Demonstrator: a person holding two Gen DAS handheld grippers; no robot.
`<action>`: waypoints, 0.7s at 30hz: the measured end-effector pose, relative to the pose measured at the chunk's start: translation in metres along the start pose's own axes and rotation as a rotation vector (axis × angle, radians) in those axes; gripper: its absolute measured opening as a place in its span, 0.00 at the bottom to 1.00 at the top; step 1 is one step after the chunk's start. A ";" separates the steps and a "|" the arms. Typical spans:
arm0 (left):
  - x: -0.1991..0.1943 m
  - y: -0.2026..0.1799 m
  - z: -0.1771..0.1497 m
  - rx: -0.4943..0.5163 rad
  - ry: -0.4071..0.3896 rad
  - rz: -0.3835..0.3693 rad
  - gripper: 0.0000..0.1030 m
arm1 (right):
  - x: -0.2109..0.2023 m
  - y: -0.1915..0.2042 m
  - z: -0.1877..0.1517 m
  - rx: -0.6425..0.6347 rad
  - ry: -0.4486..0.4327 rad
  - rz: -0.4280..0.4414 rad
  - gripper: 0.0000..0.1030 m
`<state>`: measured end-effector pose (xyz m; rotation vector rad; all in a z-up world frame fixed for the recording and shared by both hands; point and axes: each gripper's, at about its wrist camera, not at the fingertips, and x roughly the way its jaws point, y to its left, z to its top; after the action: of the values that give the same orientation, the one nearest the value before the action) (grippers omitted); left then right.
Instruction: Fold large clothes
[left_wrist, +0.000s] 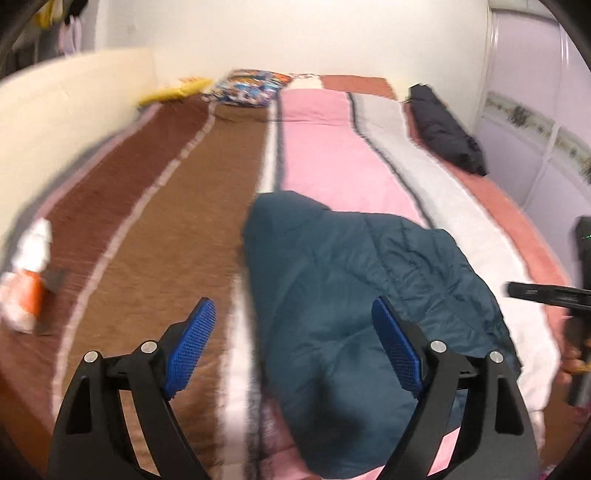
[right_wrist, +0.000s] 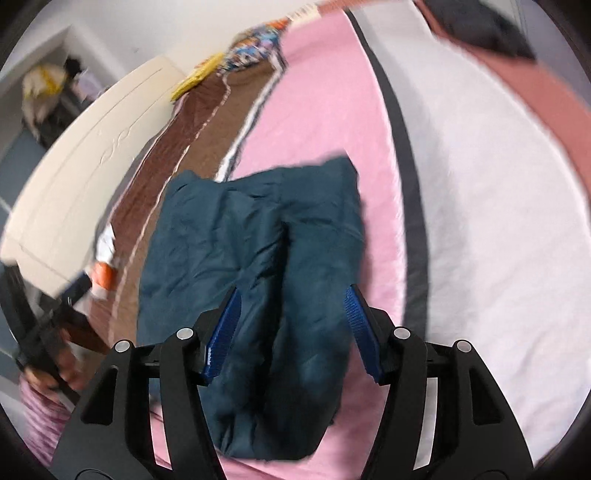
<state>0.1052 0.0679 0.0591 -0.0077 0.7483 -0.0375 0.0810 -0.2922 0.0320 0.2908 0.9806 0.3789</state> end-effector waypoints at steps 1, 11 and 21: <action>-0.003 -0.006 -0.001 0.011 -0.001 0.022 0.80 | -0.007 0.009 -0.006 -0.029 -0.013 -0.030 0.59; -0.034 -0.017 -0.044 -0.049 0.046 0.083 0.75 | -0.035 0.055 -0.074 -0.172 -0.079 -0.219 0.59; -0.048 -0.025 -0.070 -0.071 0.065 0.132 0.65 | -0.030 0.057 -0.117 -0.155 -0.048 -0.268 0.59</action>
<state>0.0217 0.0448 0.0406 -0.0245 0.8133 0.1151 -0.0435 -0.2461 0.0155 0.0258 0.9239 0.2005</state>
